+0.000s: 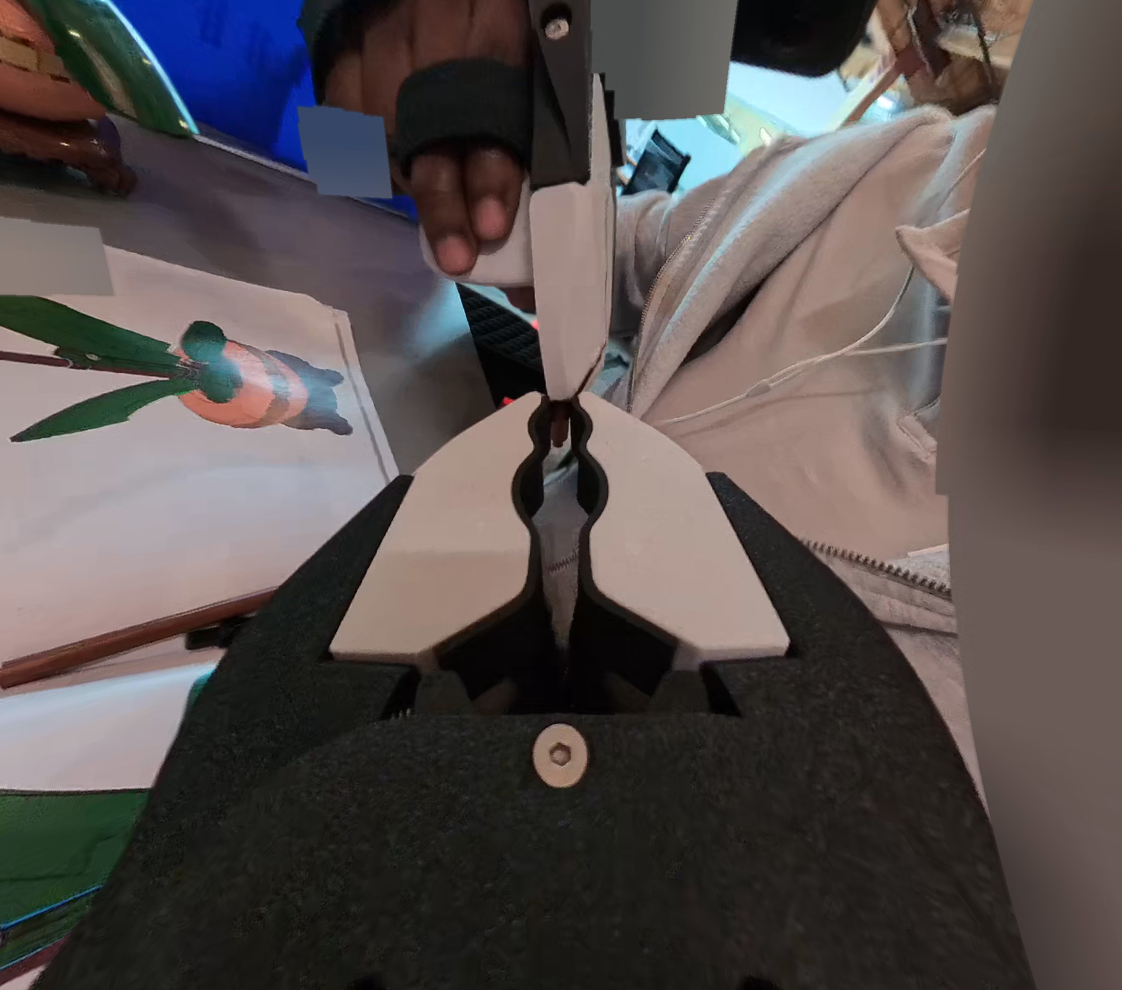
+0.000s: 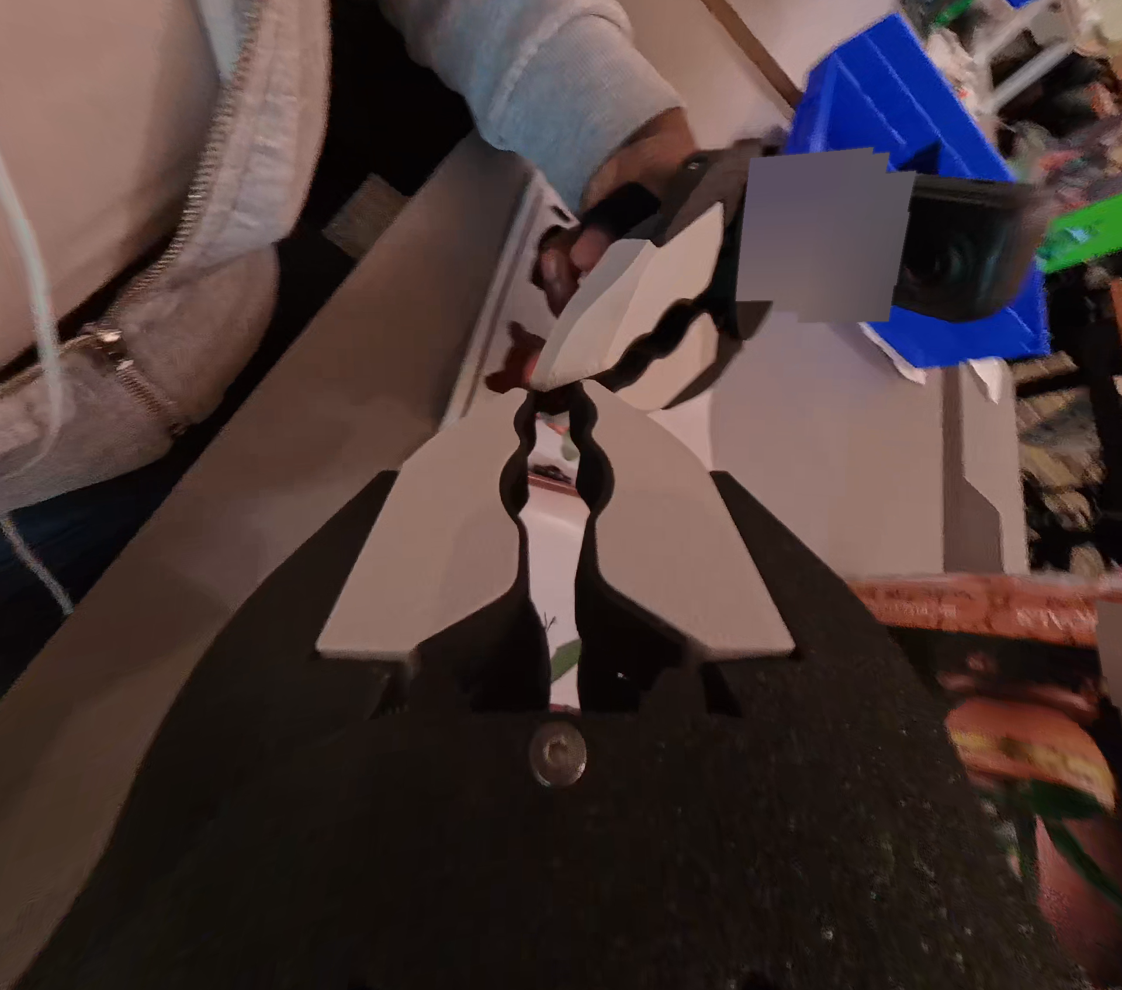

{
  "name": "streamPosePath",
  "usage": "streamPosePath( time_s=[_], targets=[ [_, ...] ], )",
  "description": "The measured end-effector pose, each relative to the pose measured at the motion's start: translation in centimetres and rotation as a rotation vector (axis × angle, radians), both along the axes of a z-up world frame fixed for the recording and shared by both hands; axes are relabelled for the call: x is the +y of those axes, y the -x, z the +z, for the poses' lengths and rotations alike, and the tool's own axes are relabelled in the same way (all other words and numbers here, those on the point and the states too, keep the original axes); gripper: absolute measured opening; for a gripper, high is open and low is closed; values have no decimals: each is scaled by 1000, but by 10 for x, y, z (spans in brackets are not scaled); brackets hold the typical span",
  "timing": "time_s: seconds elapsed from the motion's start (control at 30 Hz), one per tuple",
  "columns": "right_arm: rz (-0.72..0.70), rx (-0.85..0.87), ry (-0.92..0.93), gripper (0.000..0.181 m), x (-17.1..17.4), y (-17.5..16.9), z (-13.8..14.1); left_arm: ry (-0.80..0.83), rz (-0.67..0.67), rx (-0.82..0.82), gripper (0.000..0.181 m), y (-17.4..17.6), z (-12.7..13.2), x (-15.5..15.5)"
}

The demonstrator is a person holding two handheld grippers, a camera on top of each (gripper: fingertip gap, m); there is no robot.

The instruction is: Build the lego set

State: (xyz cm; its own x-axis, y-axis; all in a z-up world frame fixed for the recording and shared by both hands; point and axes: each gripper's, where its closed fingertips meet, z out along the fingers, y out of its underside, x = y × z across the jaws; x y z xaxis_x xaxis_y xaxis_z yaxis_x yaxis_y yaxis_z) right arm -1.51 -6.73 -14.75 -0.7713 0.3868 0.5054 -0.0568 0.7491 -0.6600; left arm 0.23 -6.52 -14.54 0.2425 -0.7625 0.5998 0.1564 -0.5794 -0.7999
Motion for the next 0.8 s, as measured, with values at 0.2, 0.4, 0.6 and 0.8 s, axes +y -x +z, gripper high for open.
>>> streamPosePath(
  time_s=[0.2,0.4,0.6,0.8],
  targets=[
    [-154,34,129,1,23,11,-1,64,84,-110,6,11,1,24],
    [-266,70,293,0,39,20,-6,106,147,-144,6,22,-4,41],
    [-298,90,338,0,43,24,-9,119,214,-88,17,30,-13,47],
    [-318,123,335,0,44,25,-9,146,238,-81,30,35,-19,50]
  ],
)
